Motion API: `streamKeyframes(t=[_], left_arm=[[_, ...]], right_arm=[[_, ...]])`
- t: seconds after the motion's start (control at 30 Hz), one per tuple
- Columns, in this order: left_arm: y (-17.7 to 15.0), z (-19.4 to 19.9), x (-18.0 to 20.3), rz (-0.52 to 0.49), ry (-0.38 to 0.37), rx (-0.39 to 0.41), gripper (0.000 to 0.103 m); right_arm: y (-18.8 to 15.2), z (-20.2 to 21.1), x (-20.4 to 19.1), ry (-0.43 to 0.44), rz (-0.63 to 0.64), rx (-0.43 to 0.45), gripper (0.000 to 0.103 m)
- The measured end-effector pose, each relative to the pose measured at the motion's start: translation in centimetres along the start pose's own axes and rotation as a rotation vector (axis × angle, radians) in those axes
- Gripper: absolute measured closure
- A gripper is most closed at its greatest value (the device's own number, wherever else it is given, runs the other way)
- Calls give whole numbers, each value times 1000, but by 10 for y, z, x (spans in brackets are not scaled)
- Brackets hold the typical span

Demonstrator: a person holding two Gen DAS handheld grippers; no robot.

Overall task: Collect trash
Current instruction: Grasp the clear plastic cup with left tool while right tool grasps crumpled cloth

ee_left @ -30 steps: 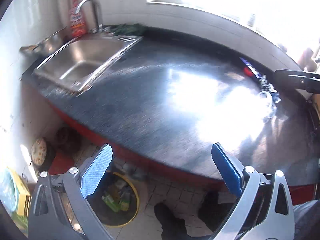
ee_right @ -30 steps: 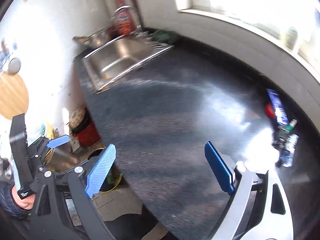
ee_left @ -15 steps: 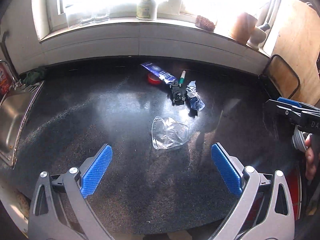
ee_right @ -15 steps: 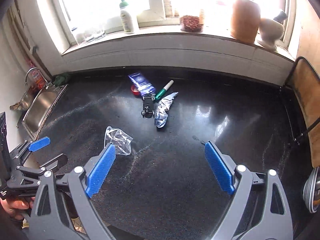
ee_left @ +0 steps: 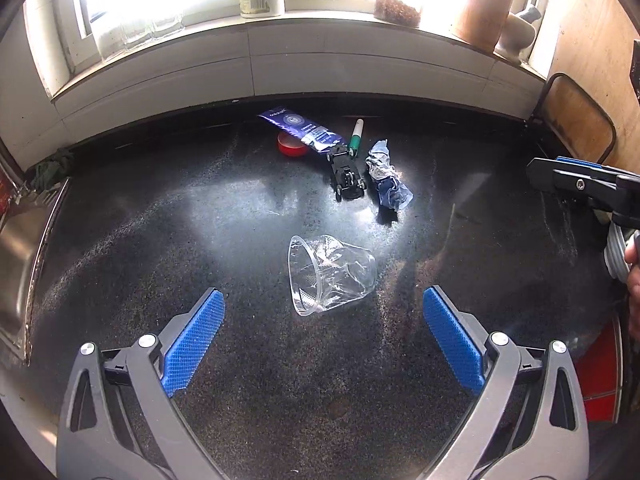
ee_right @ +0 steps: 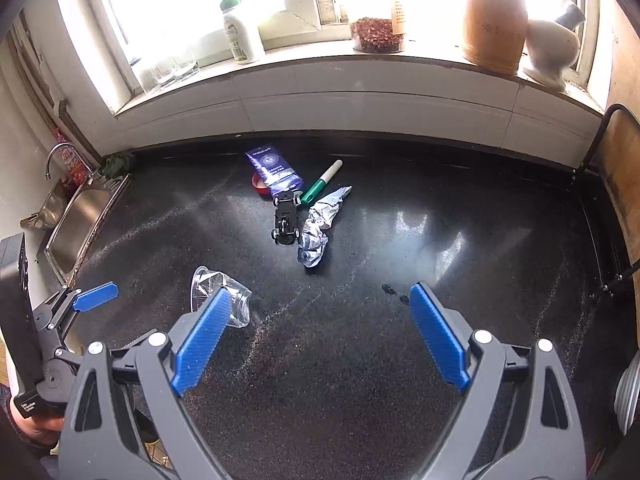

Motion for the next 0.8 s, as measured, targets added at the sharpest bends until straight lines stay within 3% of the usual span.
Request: streamKeyframes(t=[0.43, 0.6, 0.63, 0.7, 0.73, 0.8], left_arm=[[-3, -105, -4, -18, -9, -67, 7], [-6, -128, -2, 17, -31, -93, 7], [-5, -131, -2, 17, -28, -98, 7], [-3, -135, 4, 7, -36, -99, 7], [0, -135, 6, 0, -38, -92, 10], [7, -136, 10, -16, -43, -87, 21]], right_arm=[[18, -134, 10, 44, 23, -172, 15], [21, -178, 7, 44, 65, -233, 17], [20, -185, 8, 46, 63, -243, 19], [16, -195, 9, 56, 57, -270, 37], [16, -195, 10, 45, 67, -263, 40], [17, -196, 11, 24, 101, -263, 75]])
Point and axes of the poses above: each gripper's, at about its wrist camera, not at the fingertips, and z roughly against the way its jaws point, x to its right, y to its top, the point moved 10 cm from there along -z, roughly the way its jaws point, and after that the axes turned 15 degrees about z, right-handed, at the moved point
